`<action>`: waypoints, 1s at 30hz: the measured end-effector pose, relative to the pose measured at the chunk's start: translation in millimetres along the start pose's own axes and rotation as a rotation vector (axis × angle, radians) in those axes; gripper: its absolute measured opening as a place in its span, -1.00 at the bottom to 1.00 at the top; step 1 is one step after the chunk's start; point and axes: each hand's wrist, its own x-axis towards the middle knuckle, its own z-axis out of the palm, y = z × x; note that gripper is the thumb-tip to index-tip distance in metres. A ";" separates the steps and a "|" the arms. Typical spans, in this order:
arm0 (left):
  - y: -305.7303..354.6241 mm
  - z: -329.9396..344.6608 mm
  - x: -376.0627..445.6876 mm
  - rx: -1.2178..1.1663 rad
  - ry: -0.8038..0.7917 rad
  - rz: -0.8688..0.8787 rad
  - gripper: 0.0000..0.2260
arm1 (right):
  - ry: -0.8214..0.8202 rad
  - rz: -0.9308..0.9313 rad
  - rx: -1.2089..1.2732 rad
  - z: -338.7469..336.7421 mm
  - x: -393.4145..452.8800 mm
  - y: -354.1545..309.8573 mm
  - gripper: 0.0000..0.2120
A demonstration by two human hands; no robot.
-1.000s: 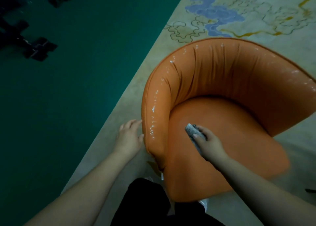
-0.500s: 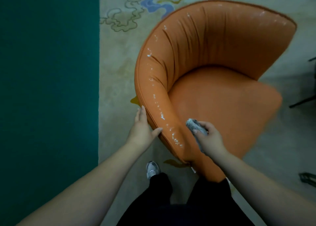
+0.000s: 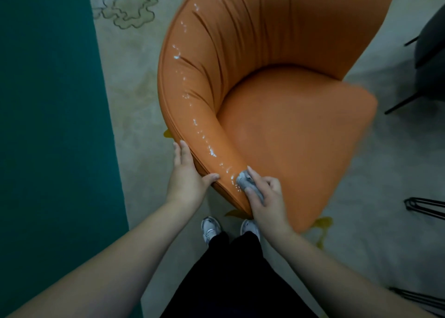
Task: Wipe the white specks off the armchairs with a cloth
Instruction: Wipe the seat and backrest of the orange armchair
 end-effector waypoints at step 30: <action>-5.1 -8.8 1.1 -0.347 -0.018 -0.053 -0.18 | -0.160 -0.266 -0.073 -1.7 32.0 -19.9 -0.46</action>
